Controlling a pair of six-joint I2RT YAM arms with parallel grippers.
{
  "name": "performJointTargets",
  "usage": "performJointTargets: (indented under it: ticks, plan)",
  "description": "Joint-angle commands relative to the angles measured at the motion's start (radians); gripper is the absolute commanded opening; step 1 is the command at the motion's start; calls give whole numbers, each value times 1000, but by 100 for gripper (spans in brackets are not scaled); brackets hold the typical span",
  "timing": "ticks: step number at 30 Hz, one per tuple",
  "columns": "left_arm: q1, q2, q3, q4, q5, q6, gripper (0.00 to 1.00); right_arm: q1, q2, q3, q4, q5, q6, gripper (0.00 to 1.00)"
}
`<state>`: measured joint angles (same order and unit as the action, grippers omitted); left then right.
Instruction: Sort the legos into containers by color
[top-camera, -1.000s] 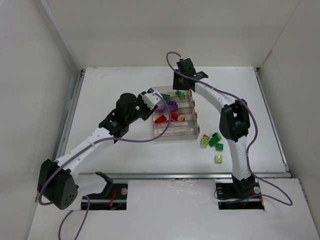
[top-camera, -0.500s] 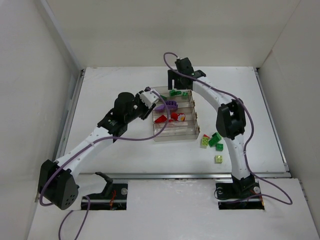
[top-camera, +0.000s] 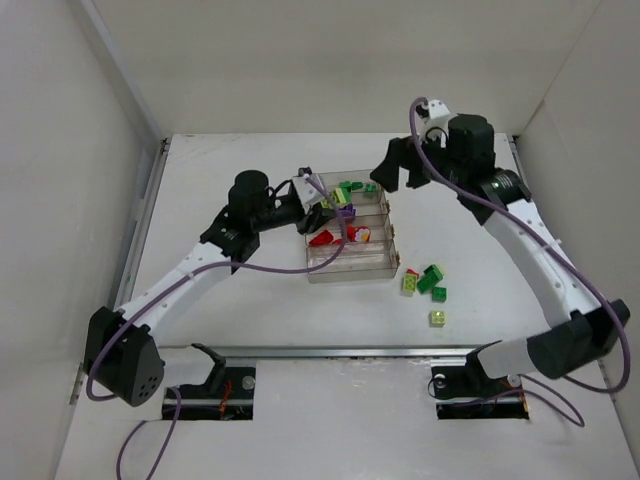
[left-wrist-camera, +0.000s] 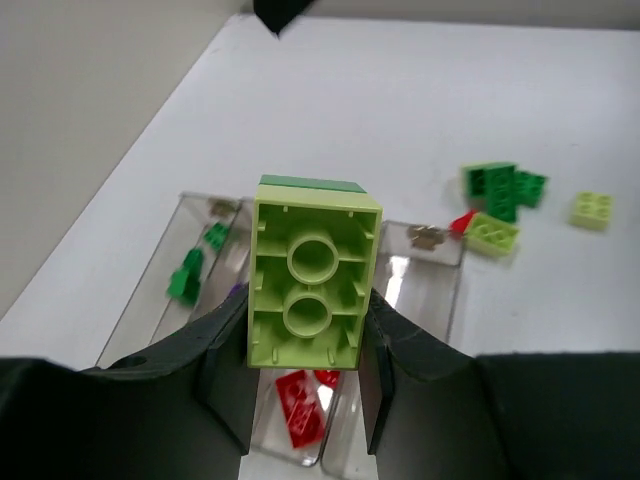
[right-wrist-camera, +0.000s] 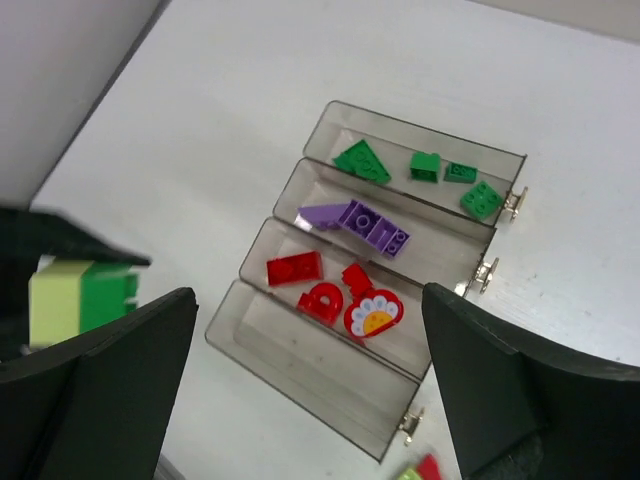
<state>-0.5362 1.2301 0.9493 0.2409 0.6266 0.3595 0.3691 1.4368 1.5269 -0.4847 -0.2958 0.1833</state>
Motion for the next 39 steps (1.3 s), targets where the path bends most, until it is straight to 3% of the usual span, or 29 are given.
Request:
performJointTargets:
  ticks: [1,6,10,11,16,30,39]
  plan:
    - [2,28,111,49,307,-51,0,25,-56,-92,-20,-136,-214,99]
    - [2,74,210,-116,586,19,0,62,-193,-177,-62,-204,-418,99]
    - [2,97,253,-268,648,119,0,96,-317,-302,35,-229,-505,99]
    - [2,97,265,-288,648,131,0,105,-341,-326,47,-247,-580,99]
    - [2,106,275,-391,607,205,0,117,-440,-384,92,-301,-637,98]
    - [-28,97,275,-365,549,180,0,274,-352,-304,132,-301,-647,86]
    - [-28,69,230,-333,548,168,0,303,-313,-267,147,-292,-627,65]
